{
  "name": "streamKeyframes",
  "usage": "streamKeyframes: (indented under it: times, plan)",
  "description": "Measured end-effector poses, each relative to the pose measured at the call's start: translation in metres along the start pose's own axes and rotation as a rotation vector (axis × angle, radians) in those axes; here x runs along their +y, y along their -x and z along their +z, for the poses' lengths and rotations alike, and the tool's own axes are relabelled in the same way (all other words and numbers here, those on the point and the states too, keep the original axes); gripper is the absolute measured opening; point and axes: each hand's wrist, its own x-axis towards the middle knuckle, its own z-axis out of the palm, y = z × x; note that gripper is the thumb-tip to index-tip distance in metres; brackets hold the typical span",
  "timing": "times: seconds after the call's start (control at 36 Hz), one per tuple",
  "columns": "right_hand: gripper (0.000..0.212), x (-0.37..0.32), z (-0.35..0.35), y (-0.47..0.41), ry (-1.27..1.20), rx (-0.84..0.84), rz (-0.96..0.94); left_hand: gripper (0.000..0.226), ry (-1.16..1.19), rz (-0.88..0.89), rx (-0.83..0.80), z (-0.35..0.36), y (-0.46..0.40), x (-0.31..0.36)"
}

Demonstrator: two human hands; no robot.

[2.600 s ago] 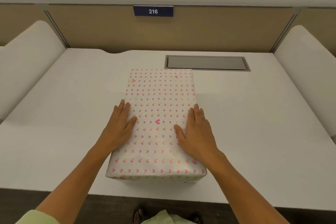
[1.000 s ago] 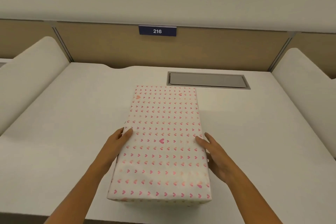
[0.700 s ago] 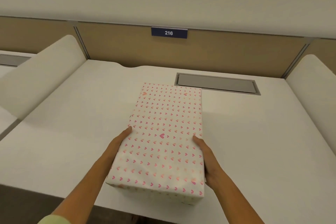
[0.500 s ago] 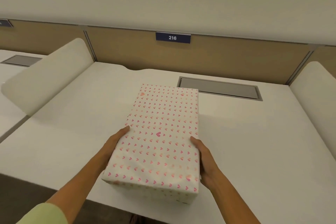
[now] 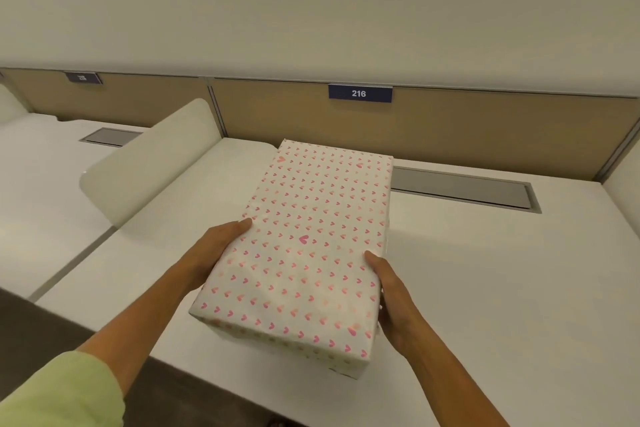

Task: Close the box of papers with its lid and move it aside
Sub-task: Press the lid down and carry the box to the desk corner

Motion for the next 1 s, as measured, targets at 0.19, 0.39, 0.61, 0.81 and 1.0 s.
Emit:
streamKeyframes:
  times: [0.19, 0.39, 0.61, 0.81, 1.0]
  plan:
    - [0.049, -0.014, 0.041, -0.015, 0.069, 0.076, -0.123, 0.047, -0.052, 0.036, 0.001, -0.036, -0.017, 0.015]
    - [0.042, -0.021, 0.086, -0.045, 0.073, 0.085, -0.163, 0.046, -0.07, 0.041, 0.076, -0.076, -0.046, 0.029]
    - [0.051, -0.033, 0.152, -0.093, 0.144, 0.113, -0.245, 0.058, -0.16, 0.137, 0.132, -0.137, -0.091, 0.059]
    - [0.051, -0.046, 0.208, -0.145, 0.178, 0.119, -0.281, 0.05, -0.177, 0.133, 0.131, -0.202, -0.14, 0.069]
    - [0.042, -0.05, 0.269, -0.195, 0.154, 0.128, -0.261, 0.053, -0.299, 0.17, 0.157, -0.266, -0.191, 0.089]
